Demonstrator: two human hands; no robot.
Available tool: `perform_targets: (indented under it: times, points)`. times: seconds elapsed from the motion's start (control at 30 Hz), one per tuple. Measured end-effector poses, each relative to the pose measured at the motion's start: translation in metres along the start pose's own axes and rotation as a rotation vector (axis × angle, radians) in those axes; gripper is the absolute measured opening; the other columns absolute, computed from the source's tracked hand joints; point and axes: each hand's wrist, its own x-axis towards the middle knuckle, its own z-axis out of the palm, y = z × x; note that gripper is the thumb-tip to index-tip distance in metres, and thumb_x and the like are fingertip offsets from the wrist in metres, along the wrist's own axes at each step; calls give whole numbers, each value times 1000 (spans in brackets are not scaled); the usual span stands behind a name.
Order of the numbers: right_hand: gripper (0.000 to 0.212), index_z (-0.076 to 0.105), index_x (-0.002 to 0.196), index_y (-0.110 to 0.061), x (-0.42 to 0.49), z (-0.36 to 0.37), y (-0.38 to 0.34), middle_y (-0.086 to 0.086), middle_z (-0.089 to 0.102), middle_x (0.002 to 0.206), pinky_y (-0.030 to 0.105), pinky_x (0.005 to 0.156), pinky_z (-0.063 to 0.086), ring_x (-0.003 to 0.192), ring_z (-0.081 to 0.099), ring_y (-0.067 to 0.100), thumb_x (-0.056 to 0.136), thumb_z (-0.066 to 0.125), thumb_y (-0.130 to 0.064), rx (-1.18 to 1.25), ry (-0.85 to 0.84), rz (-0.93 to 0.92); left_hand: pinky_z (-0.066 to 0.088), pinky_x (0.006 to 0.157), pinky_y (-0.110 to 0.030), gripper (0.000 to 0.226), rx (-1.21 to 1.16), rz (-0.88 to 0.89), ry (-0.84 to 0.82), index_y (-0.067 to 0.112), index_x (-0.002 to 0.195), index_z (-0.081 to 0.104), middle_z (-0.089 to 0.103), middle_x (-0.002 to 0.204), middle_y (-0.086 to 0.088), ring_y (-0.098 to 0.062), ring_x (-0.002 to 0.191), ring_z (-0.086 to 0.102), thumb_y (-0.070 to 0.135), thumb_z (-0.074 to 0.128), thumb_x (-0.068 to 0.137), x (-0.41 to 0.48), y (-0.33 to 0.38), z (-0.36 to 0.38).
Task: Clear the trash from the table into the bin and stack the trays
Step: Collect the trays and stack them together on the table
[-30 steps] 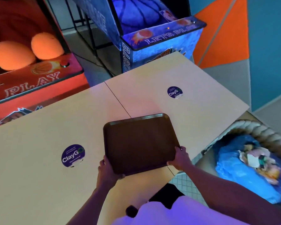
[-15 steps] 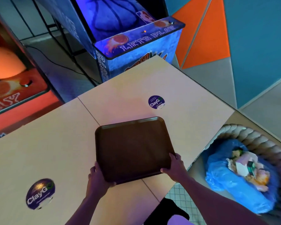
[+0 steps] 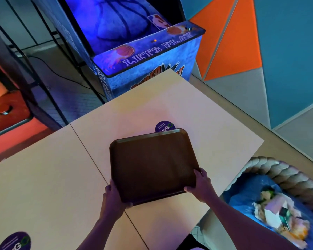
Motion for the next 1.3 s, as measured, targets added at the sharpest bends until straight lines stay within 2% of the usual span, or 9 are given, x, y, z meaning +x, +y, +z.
perform_targets:
  times: [0.27,0.4,0.57,0.77,1.07,1.3]
  points:
    - [102,27,160,-13,48,-32,7,9,18,164,44,112,43,137,41,38,81,80,-50,33,10,-29,62,85,-42,126,12,19,11,14,152,21,51,136,-14,-31,115,61,29,101,56,39,41,5]
    - [103,26,160,-13,72,-46,7,7,18,163,44,111,44,137,41,37,81,79,-51,36,12,-45,62,84,-43,126,12,19,6,13,152,21,50,138,-15,-33,117,60,31,101,56,58,58,6]
    - [102,27,160,-13,100,-65,5,7,19,163,44,112,45,137,41,38,81,80,-51,35,16,-71,61,81,-45,124,5,-1,11,16,147,27,53,131,-15,-35,111,62,33,101,50,81,79,3]
    - [103,26,160,-13,133,-85,-2,5,17,164,45,112,44,139,39,37,82,79,-51,31,13,-73,60,80,-42,124,4,-9,2,16,147,26,51,134,-14,-35,114,61,33,102,49,112,100,1]
    - [105,25,161,-15,187,-116,-14,6,17,165,47,113,42,139,39,40,80,80,-53,6,10,-71,60,85,-44,124,-5,-32,5,13,149,27,49,136,-14,-35,116,60,34,101,52,158,137,-5]
    - [104,27,161,-17,234,-143,-33,5,19,164,47,114,41,140,38,39,80,81,-53,-12,4,-93,57,95,-51,126,-2,-56,15,7,153,23,45,143,-17,-38,124,56,34,100,56,193,160,-10]
